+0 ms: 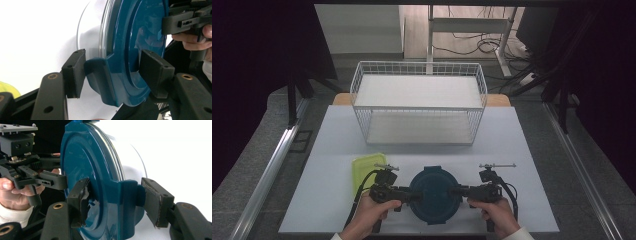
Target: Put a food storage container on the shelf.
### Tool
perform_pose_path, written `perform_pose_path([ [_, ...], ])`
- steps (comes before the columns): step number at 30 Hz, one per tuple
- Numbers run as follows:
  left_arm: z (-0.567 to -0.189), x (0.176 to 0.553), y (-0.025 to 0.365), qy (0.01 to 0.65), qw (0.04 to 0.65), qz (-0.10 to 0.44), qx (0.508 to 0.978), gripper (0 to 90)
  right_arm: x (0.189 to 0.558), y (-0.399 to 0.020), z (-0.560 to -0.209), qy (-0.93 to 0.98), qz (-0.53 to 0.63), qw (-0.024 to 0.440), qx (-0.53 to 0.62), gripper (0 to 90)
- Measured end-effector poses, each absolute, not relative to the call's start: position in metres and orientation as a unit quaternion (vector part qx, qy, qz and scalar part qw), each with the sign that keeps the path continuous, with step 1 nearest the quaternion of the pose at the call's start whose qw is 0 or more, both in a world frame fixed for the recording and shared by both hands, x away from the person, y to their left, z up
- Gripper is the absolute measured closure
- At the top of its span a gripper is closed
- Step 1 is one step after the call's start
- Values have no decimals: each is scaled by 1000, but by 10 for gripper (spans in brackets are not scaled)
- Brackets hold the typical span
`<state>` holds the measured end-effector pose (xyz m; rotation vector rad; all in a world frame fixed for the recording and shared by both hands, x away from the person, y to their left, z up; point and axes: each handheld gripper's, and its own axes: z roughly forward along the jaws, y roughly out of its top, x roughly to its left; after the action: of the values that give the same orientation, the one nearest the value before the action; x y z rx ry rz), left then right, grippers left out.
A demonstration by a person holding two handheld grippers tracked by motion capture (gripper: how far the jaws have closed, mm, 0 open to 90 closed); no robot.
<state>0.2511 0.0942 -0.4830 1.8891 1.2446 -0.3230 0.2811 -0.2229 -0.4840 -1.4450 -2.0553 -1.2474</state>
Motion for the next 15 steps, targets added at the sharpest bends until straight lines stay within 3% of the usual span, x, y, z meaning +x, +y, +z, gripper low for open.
perform_pose_path([
  [15, -470, 251, 99, 495, 431, -117, 745, 412, 282, -222, -476, -717, -458, 161, -501, 415],
])
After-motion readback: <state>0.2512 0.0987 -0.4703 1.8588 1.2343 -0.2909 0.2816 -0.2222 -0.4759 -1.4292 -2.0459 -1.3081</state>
